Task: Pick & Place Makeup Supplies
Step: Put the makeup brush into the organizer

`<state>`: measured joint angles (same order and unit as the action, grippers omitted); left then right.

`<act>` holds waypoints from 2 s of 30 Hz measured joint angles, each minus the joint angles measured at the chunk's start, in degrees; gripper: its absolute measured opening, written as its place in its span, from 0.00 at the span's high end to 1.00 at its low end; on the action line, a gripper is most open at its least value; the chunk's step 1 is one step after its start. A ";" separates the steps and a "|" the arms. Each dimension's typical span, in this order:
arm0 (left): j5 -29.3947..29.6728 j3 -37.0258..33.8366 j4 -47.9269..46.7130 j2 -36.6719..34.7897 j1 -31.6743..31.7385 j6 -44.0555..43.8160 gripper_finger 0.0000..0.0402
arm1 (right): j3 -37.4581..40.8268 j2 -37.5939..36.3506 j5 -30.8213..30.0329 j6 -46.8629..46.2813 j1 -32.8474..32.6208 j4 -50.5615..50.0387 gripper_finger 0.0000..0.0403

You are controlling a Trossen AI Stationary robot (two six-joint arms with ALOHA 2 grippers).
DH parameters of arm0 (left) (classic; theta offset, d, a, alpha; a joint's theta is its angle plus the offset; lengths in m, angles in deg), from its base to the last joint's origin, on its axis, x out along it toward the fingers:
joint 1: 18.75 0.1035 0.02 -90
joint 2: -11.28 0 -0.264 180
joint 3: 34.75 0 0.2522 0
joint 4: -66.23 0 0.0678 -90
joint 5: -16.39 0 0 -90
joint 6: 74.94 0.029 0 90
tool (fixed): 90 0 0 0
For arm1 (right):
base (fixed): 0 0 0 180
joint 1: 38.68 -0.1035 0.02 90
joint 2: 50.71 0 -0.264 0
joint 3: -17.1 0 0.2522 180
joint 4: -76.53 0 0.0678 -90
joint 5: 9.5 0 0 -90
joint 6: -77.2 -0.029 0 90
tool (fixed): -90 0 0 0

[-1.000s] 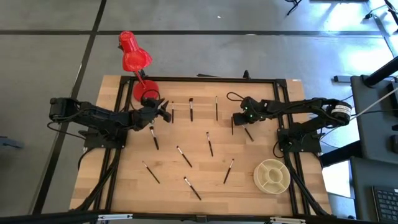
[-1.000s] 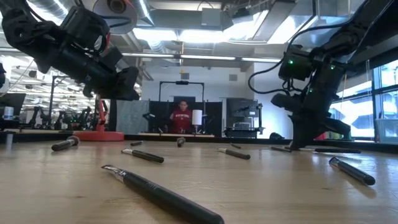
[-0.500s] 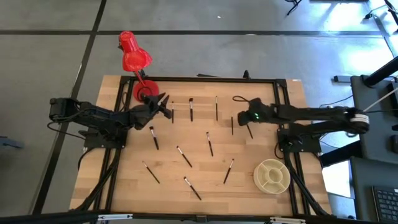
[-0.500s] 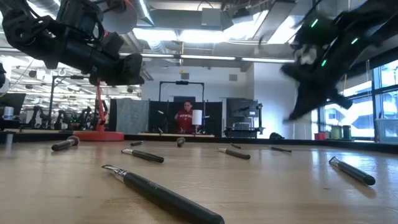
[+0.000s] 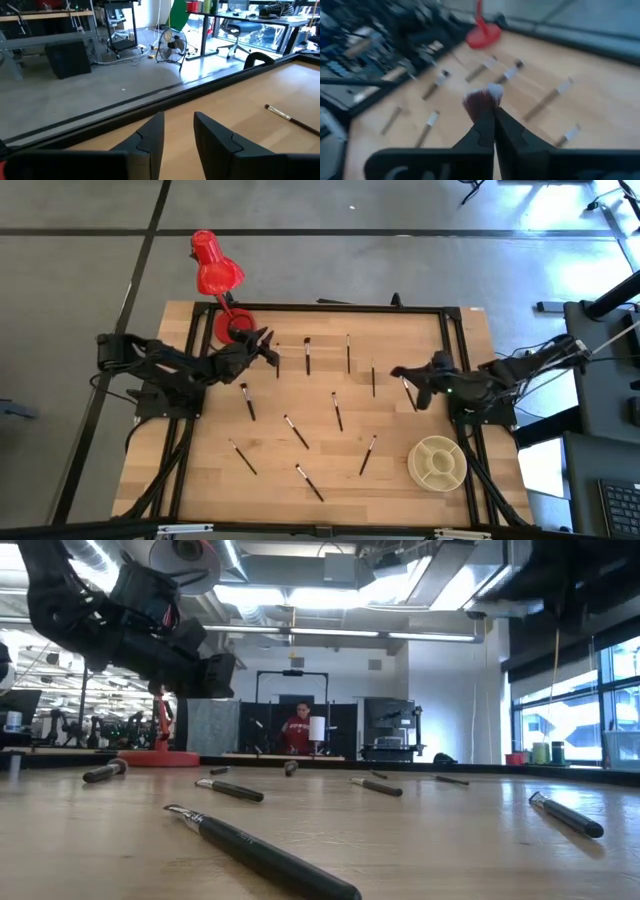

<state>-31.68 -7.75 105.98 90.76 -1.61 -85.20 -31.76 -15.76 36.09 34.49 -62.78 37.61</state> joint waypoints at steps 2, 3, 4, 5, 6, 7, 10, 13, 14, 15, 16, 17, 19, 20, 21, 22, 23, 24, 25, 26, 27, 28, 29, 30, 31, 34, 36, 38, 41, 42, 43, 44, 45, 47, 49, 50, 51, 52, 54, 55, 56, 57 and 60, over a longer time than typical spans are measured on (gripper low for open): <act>-0.11 0.00 2.17 1.92 0.00 0.02 0.75 | -2.85 1.75 -2.84 2.29 -3.61 1.52 1.00; -0.07 0.02 3.12 2.63 0.00 0.00 0.76 | -4.44 3.03 -4.27 3.60 -5.36 2.45 1.00; -0.05 0.12 3.91 3.42 0.00 -0.01 0.76 | -6.05 4.57 -5.79 5.11 -7.05 3.56 1.00; -0.12 0.31 4.51 4.13 0.00 0.15 0.76 | -7.60 6.30 -7.39 6.59 -8.64 4.71 1.00; -0.32 0.45 5.25 4.73 0.00 0.34 0.76 | -9.21 8.33 -8.87 8.05 -10.18 5.53 1.00; -0.89 0.82 5.53 5.19 0.00 0.36 0.76 | -10.91 10.49 -10.45 9.09 -11.60 5.98 1.00; -2.28 2.03 5.49 6.28 0.00 0.44 0.76 | -15.77 17.82 -16.63 10.28 -15.11 6.05 1.00; -4.32 3.08 5.49 7.13 -0.17 0.50 0.76 | -19.52 25.60 -24.10 9.73 -17.96 6.00 1.00; -4.57 3.31 5.47 7.38 -0.24 0.52 0.76 | -20.58 28.06 -26.52 9.22 -18.91 5.71 1.00; -4.66 3.62 5.49 7.70 -0.37 0.52 0.76 | -21.61 30.19 -29.50 8.89 -19.84 5.07 1.00; -4.81 3.87 5.46 8.00 -0.58 0.52 0.76 | -22.84 31.99 -31.91 8.83 -20.99 4.67 1.00; -4.75 3.89 5.46 8.12 -0.66 0.54 0.76 | -24.24 33.36 -33.86 8.72 -22.04 4.04 1.00; -4.78 4.18 5.46 8.65 -0.70 0.55 0.76 | -26.58 35.16 -35.39 8.85 -24.31 1.22 1.00; -4.78 4.22 5.44 8.74 -0.70 0.56 0.77 | -27.56 35.77 -35.30 8.72 -25.58 -0.63 1.00; -4.74 4.27 5.44 8.74 -0.70 0.55 0.77 | -28.35 36.18 -35.20 8.37 -26.82 -2.06 1.00; -4.75 4.40 5.44 8.74 -0.70 0.55 0.77 | -28.92 36.29 -34.85 8.20 -28.19 -3.59 1.00; -4.76 4.53 5.48 8.74 -0.70 0.55 0.77 | -29.39 36.30 -33.99 8.23 -29.66 -5.41 1.00; -4.76 4.63 5.48 8.74 -0.70 0.57 0.77 | -29.62 36.22 -33.07 7.76 -31.14 -7.09 1.00; -4.76 4.77 5.42 8.74 -0.70 0.55 0.77 | -29.67 36.00 -32.39 6.61 -32.56 -9.23 1.00; -4.74 5.01 5.44 8.74 -0.70 0.57 0.77 | -29.67 35.69 -31.54 4.72 -34.13 -12.19 1.00; -4.76 5.26 5.48 8.74 -0.70 0.67 0.77 | -29.57 35.40 -30.43 1.72 -35.62 -15.65 1.00; -4.84 5.44 5.47 8.74 -0.70 1.06 0.77 | -29.46 35.04 -28.91 -1.86 -36.96 -19.51 1.00; -5.33 5.58 5.45 8.74 -0.70 1.50 0.77 | -29.32 34.76 -27.30 -6.20 -38.30 -23.63 1.00; -5.91 5.76 5.43 8.74 -0.70 1.84 0.77 | -29.14 34.68 -25.96 -11.11 -39.63 -27.99 1.00; -6.38 5.94 5.48 8.73 -0.71 1.94 0.77 | -28.78 34.68 -25.02 -16.38 -40.94 -32.36 1.00; -7.48 6.12 5.41 8.69 -0.72 1.97 0.77 | -26.86 34.70 -23.33 -29.20 -44.35 -41.61 1.00; -7.44 6.14 5.43 8.69 -0.87 2.03 0.77 | -25.29 34.55 -22.89 -33.77 -45.91 -43.45 1.00; -7.37 6.14 5.43 8.69 -0.92 2.05 0.77 | -24.25 34.55 -22.67 -34.87 -46.79 -42.23 1.00; -7.39 6.14 5.40 8.69 -0.92 2.05 0.77 | -22.70 34.52 -22.76 -34.80 -47.89 -38.45 1.00; -7.42 6.14 5.40 8.69 -0.92 2.05 0.78 | -22.06 34.52 -22.88 -34.55 -48.23 -37.03 1.00; -7.45 6.14 5.16 8.69 -0.92 2.05 0.78 | -21.31 34.53 -23.06 -34.23 -48.53 -35.47 1.00; -7.45 6.14 4.95 8.69 -0.92 2.05 0.78 | -20.53 34.62 -23.28 -33.79 -48.72 -34.02 1.00; -7.46 6.14 4.81 8.69 -0.92 2.05 0.78 | -19.67 34.68 -23.35 -33.56 -48.85 -32.70 1.00; -7.47 6.14 4.25 8.69 -0.92 2.02 0.78 | -17.69 34.70 -23.43 -33.52 -48.94 -30.34 1.00; -7.47 6.14 3.39 8.69 -1.01 1.89 0.78 | -15.97 34.72 -23.43 -33.50 -48.94 -28.64 1.00; -7.48 6.14 3.18 8.69 -1.01 1.69 0.78 | -15.41 34.72 -23.43 -33.48 -48.94 -28.10 1.00; -7.50 6.14 2.90 8.69 -1.01 1.53 0.78 | -14.97 34.72 -23.42 -33.45 -48.94 -27.80 1.00; -7.50 6.14 2.70 8.69 -1.00 1.28 0.78 | -14.75 34.72 -23.34 -33.57 -48.94 -27.73 1.00; -7.52 6.14 2.66 8.69 -0.99 1.11 0.78 | -14.61 34.72 -22.09 -33.63 -48.94 -27.36 0.98; -7.54 6.14 2.65 8.69 -1.01 1.07 0.78 | -14.61 34.72 -21.11 -33.69 -48.92 -27.37 0.96; -7.54 6.14 2.64 8.69 -1.01 1.03 0.78 | -14.61 34.72 -20.13 -34.08 -48.94 -27.37 0.95; -7.54 6.14 2.63 8.69 -0.98 1.00 0.78 | -14.61 34.72 -19.11 -34.77 -48.94 -27.37 0.93; -7.52 6.14 2.38 8.69 -0.98 0.98 0.78 | -14.61 34.70 -16.00 -37.40 -48.94 -27.40 0.89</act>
<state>-39.19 -1.61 108.36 99.46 -2.59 -84.22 -46.37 18.94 20.09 -2.91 -111.71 10.22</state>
